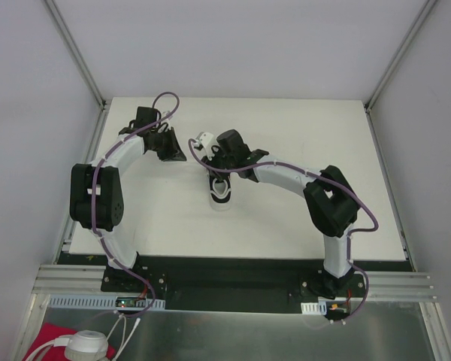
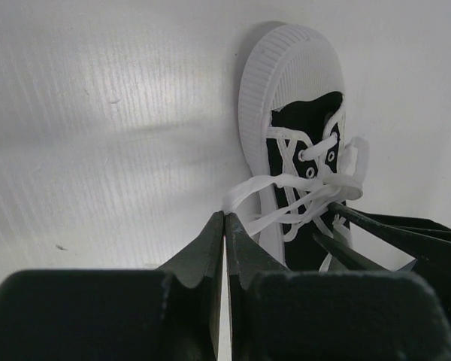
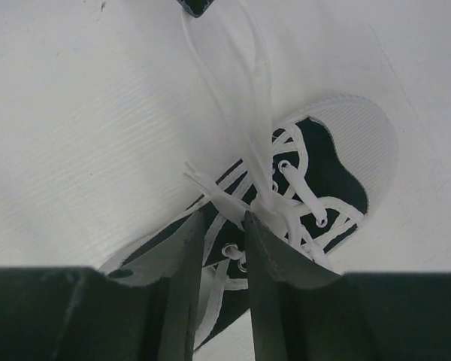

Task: Tie the shoes
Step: Tie the shoelace on the shoe.

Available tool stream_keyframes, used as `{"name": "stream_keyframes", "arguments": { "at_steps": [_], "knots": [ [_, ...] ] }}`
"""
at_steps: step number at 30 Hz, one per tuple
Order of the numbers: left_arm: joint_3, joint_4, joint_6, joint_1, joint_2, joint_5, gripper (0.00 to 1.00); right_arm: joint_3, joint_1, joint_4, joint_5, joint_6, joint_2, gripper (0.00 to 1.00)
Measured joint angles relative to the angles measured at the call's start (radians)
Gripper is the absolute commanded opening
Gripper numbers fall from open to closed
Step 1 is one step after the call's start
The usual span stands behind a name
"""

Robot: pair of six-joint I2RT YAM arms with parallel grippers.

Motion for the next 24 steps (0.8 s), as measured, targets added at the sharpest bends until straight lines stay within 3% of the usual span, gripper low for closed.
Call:
{"name": "stream_keyframes", "arguments": {
  "at_steps": [3, 10, 24],
  "knots": [
    [0.000, 0.000, 0.000, 0.000, 0.000, 0.000, 0.00, 0.002, 0.000, 0.001, 0.009, -0.001, 0.000, 0.15],
    [0.000, 0.000, 0.000, 0.000, 0.000, 0.000, 0.00, 0.002, 0.000, 0.007, 0.015, 0.005, 0.000, 0.01],
    [0.000, 0.000, 0.000, 0.000, 0.000, 0.000, 0.00, -0.035, -0.001, 0.060, -0.045, 0.045, 0.000, 0.01]
  ]
}}
